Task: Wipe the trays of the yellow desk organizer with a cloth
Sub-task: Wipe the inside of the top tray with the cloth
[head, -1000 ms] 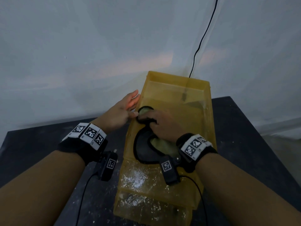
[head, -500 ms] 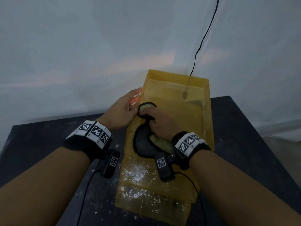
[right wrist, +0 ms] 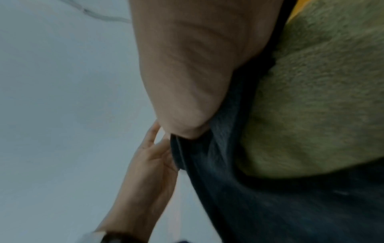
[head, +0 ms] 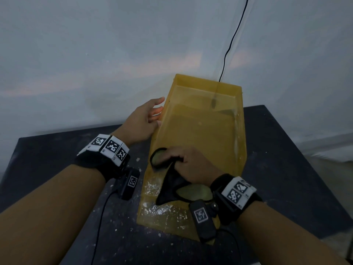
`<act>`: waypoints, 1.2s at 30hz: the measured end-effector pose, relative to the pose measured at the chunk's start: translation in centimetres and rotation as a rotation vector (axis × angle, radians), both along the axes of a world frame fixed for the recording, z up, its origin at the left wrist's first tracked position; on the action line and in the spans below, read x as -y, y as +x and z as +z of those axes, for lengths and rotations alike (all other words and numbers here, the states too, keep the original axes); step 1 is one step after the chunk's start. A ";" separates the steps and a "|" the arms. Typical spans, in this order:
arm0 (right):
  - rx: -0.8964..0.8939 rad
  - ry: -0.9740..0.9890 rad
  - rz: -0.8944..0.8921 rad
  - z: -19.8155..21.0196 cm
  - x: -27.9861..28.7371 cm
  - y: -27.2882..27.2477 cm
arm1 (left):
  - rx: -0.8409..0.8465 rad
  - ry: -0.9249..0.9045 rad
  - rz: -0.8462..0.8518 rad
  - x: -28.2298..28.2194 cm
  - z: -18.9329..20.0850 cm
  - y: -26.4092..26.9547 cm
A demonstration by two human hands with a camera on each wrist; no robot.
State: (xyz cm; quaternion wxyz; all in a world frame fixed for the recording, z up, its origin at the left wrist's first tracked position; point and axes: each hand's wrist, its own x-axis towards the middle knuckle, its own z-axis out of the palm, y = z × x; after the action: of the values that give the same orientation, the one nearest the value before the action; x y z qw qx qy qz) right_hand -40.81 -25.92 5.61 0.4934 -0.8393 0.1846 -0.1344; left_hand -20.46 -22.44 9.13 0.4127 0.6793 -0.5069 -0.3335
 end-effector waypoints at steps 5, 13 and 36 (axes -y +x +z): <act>-0.095 -0.230 -0.160 -0.3 0.4 0.7 | 0.009 -0.013 0.018 -1.4 -0.1 -0.6; -0.137 -0.206 -0.567 0.0 -1.1 -4.4 | 0.178 0.051 0.049 -0.8 0.2 -1.8; -0.400 -0.027 -0.886 0.8 10.6 -0.8 | 0.351 0.128 0.055 5.8 1.2 -1.8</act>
State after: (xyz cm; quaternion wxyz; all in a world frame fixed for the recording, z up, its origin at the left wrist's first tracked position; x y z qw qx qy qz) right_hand -41.65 -36.56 6.44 0.3328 -0.6957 0.6135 -0.1698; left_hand -22.27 -28.24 10.34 0.2830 0.7656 -0.5300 -0.2301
